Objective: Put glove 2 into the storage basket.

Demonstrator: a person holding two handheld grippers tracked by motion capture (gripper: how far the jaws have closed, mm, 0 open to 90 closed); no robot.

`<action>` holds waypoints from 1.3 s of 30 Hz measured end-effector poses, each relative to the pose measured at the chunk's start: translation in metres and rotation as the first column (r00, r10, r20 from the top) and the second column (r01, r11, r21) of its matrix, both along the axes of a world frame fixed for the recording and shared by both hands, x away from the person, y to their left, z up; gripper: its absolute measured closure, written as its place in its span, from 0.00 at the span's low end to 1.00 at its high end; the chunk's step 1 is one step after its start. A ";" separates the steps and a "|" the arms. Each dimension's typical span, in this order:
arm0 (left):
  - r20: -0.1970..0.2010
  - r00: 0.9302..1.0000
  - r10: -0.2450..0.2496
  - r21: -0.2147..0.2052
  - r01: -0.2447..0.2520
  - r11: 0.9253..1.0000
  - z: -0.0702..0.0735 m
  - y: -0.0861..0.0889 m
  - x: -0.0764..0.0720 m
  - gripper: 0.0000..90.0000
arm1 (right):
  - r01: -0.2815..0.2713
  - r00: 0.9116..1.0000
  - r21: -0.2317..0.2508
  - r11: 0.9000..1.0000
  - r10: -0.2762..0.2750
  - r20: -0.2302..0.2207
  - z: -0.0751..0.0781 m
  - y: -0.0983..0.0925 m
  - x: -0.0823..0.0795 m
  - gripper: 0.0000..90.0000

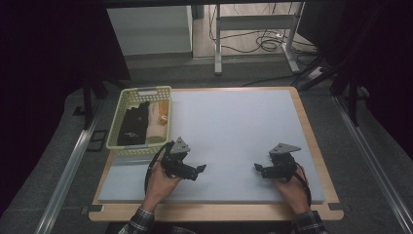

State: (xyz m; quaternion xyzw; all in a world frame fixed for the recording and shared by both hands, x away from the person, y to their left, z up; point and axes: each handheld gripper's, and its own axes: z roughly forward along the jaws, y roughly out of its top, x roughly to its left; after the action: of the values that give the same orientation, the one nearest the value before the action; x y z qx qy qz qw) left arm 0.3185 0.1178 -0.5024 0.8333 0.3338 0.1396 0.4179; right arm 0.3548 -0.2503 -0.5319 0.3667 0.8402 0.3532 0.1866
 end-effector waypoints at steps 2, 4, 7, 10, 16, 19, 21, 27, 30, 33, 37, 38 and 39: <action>-0.004 1.000 -0.001 0.016 0.001 1.000 -0.008 -0.001 -0.003 0.00 | 0.000 1.000 0.000 1.000 0.000 0.000 0.000 0.000 0.000 0.22; -0.009 1.000 0.001 0.015 -0.001 1.000 -0.012 0.000 -0.004 0.00 | 0.000 1.000 0.001 1.000 0.000 0.000 0.000 0.000 0.000 0.22; -0.017 1.000 0.004 0.016 -0.004 1.000 -0.018 0.002 -0.006 0.00 | 0.000 1.000 0.000 1.000 0.000 0.000 0.000 0.000 0.000 0.22; -0.019 1.000 0.005 0.028 -0.004 1.000 -0.022 0.002 -0.008 0.00 | 0.000 1.000 0.000 1.000 0.000 0.000 0.000 0.000 0.000 0.22; -0.027 1.000 0.012 0.051 -0.011 0.999 -0.028 0.006 -0.010 0.00 | 0.000 1.000 0.000 1.000 0.000 0.000 0.000 0.000 0.000 0.22; -0.032 0.999 0.017 0.058 -0.015 0.998 -0.031 0.009 -0.011 0.00 | 0.000 1.000 0.000 1.000 0.000 0.000 0.000 0.000 0.000 0.22; -0.040 0.999 0.021 0.064 -0.018 0.998 -0.034 0.011 -0.011 0.00 | 0.000 1.000 0.000 1.000 0.000 0.000 0.000 0.000 0.000 0.22; -0.058 0.998 0.023 0.099 -0.017 0.995 -0.043 0.010 -0.010 0.00 | 0.000 1.000 0.000 1.000 0.000 0.001 0.000 0.000 0.000 0.22; -0.063 0.998 0.024 0.120 -0.016 0.993 -0.045 0.008 -0.010 0.00 | 0.000 1.000 -0.001 1.000 0.000 0.001 0.000 0.000 0.000 0.22; -0.057 0.998 0.020 0.132 -0.012 0.991 -0.045 0.007 -0.011 0.00 | 0.001 1.000 -0.001 1.000 -0.001 0.001 0.000 0.000 0.000 0.22; -0.095 0.995 0.019 0.118 -0.008 0.993 -0.046 0.008 -0.007 0.00 | 0.000 1.000 -0.001 1.000 0.000 0.001 0.000 0.000 0.000 0.22; -0.093 0.995 0.019 0.120 -0.008 0.993 -0.046 0.008 -0.007 0.00 | 0.000 1.000 -0.001 1.000 0.000 0.001 0.000 0.000 0.000 0.22; -0.094 0.995 0.019 0.119 -0.008 0.993 -0.046 0.008 -0.007 0.00 | 0.000 1.000 -0.001 1.000 0.000 0.001 0.000 0.000 0.000 0.22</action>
State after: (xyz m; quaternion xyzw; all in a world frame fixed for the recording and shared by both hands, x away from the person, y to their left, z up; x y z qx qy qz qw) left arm 0.3113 0.1255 -0.5486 0.8601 0.3500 0.1221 0.3504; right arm 0.3547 -0.2502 -0.5320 0.3666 0.8402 0.3530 0.1872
